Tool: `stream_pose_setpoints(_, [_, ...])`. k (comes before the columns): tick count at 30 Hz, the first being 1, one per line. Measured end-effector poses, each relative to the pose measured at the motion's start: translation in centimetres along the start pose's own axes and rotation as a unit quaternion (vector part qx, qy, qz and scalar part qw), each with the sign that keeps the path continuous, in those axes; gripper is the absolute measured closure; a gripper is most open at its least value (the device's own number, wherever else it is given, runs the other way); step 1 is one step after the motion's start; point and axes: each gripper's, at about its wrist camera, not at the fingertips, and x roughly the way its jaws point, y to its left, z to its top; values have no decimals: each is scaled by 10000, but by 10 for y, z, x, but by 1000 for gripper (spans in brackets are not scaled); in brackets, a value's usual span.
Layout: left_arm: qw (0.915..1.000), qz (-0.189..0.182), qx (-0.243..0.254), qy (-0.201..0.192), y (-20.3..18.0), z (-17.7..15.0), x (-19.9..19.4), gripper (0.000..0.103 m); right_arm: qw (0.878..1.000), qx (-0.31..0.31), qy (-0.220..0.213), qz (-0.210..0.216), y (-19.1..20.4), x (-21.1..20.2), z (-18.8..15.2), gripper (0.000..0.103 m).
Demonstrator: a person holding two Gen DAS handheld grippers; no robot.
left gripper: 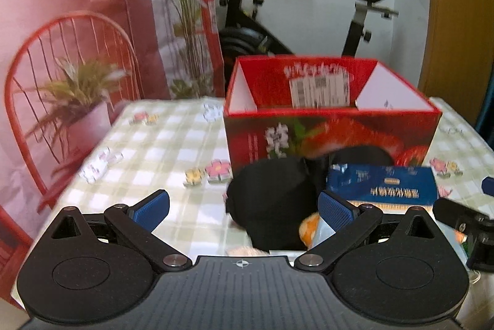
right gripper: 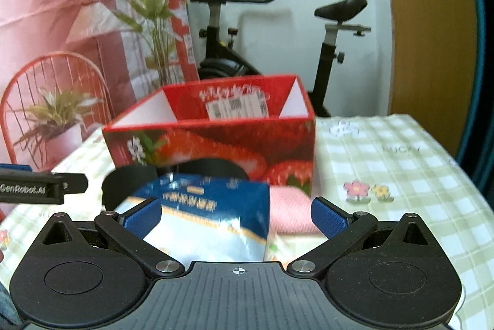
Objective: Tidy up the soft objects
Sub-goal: 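Lower the right tool toward the blue cotton pad bag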
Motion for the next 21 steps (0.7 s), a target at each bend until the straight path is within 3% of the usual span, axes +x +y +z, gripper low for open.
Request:
stream_pose_setpoints(4, [9996, -132, -11, 235, -3, -7, 11, 0, 9995, -43, 289, 105, 0, 10, -8, 0])
stream_pose_setpoints(9, [9974, -74, 694, 173, -23, -20, 16, 0, 9982, -153, 557, 141, 1, 20, -19, 2])
stream_pose_setpoints(15, [9971, -443, 493, 366, -23, -27, 33, 0, 9966, -345, 714, 211, 2, 32, -27, 11])
stream_pose_setpoints(21, [9963, -696, 317, 399, -21, -38, 47, 0, 9958, -421, 791, 199, 0, 41, -32, 13])
